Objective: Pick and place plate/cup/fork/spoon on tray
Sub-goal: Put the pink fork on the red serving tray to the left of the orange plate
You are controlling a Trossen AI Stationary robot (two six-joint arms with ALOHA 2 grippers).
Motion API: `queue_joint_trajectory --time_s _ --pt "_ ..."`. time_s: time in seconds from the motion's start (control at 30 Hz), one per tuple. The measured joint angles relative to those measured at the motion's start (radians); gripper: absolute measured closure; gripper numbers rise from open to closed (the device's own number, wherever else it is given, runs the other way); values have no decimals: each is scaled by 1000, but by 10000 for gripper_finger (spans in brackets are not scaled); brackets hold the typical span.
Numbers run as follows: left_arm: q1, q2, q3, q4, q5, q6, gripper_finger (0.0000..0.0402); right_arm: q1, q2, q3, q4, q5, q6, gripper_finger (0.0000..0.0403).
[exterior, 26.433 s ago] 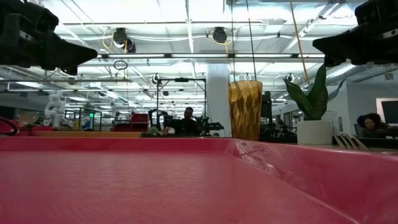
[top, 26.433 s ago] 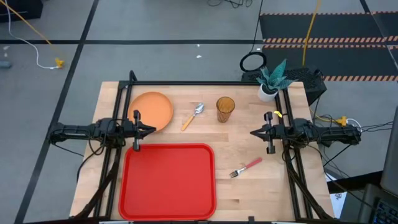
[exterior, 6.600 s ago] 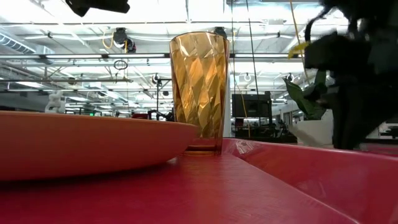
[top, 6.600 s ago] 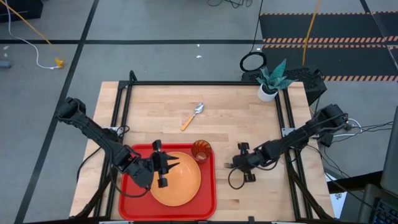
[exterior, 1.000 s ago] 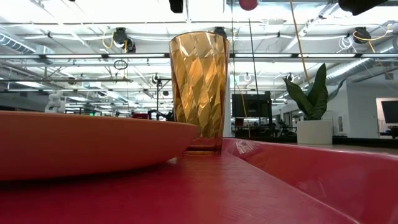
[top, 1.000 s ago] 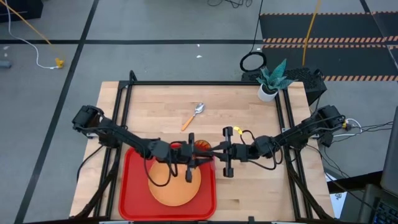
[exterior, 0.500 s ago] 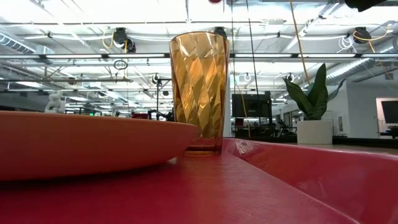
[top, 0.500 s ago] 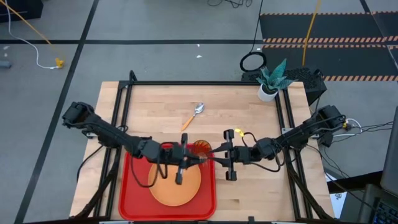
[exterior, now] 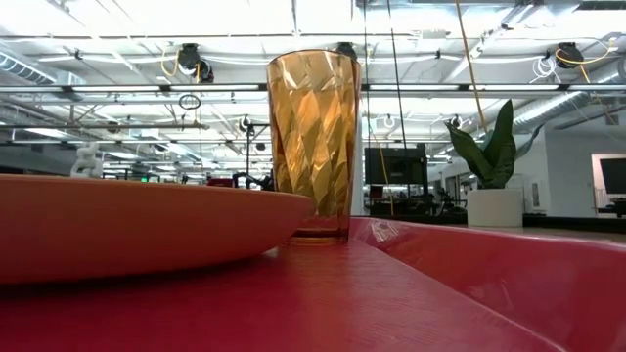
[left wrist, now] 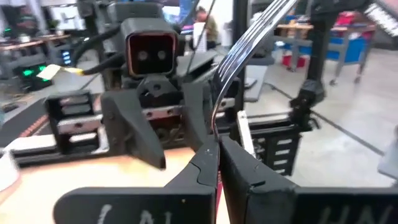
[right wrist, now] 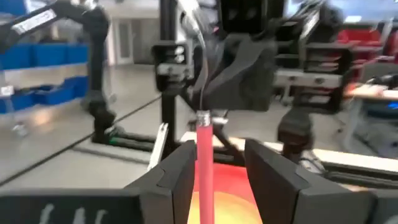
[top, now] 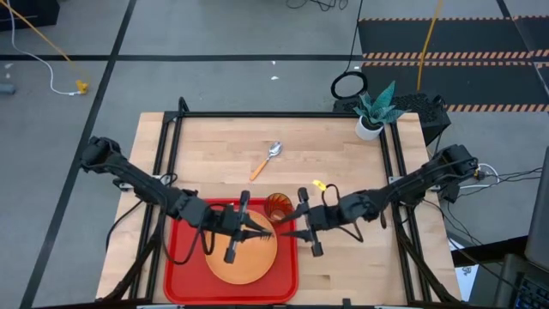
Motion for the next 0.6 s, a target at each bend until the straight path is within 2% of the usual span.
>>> queue_joint_trajectory --time_s 0.1,0.3,0.6 --pt "8 0 0 -1 54 1 396 -13 0 19 -32 -54 9 266" --pt "37 14 0 1 62 7 395 -39 28 18 -15 -106 51 266" --pt "72 44 0 32 164 30 394 -77 84 18 34 -264 96 266"
